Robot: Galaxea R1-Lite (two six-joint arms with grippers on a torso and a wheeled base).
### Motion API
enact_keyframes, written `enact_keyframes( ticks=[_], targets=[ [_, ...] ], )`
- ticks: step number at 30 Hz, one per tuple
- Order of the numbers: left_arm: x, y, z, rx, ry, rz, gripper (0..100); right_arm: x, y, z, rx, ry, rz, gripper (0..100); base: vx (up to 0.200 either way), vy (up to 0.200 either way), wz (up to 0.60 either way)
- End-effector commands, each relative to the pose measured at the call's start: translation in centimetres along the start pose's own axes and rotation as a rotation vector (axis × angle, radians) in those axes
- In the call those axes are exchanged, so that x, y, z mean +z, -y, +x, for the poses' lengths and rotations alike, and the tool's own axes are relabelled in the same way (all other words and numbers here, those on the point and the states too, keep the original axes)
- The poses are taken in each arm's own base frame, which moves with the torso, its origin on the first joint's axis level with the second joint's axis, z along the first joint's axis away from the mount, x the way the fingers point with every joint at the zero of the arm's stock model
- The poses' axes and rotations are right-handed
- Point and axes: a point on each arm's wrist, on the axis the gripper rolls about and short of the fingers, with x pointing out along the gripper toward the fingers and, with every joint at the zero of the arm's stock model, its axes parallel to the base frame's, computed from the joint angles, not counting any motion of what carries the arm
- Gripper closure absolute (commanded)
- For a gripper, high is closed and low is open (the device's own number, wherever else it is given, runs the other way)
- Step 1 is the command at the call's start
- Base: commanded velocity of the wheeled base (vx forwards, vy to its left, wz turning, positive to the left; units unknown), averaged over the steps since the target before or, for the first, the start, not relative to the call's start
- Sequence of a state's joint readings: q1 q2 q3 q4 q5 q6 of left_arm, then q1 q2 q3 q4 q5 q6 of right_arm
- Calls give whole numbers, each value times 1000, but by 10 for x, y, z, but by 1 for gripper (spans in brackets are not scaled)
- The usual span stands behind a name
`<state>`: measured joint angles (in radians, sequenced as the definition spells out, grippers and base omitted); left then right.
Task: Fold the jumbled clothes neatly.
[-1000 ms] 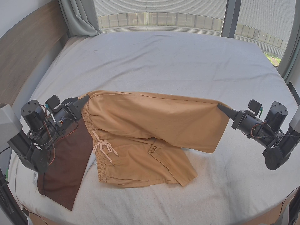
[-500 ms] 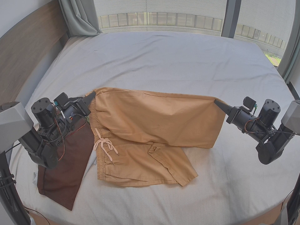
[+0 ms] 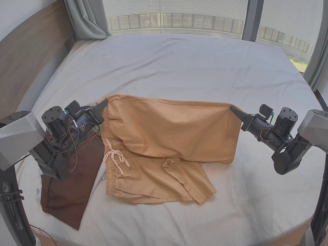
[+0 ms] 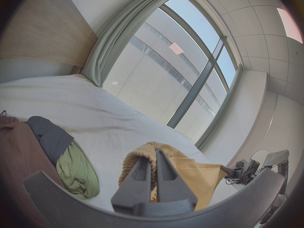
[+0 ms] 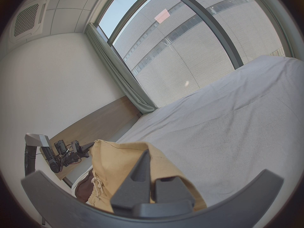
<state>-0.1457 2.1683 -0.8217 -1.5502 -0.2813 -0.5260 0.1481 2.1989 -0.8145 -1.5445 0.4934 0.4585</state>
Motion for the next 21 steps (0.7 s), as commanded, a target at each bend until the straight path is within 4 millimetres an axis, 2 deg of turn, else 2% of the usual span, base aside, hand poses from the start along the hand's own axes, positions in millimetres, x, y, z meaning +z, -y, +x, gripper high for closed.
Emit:
enact_keyframes(
  ticks=[1, 8, 21],
  targets=[
    [-8, -7, 6, 11, -2, -8, 100, -9, 9, 8, -4, -7, 3, 100, 0, 0, 0],
    [-8, -11, 14, 11, 21, -44, 100, -10, 15, 16, 3, 10, -6, 100, 0, 0, 0],
    [-22, -23, 27, 17, 21, -48, 100, -7, 28, 35, 23, 64, -36, 100, 0, 0, 0]
  ],
)
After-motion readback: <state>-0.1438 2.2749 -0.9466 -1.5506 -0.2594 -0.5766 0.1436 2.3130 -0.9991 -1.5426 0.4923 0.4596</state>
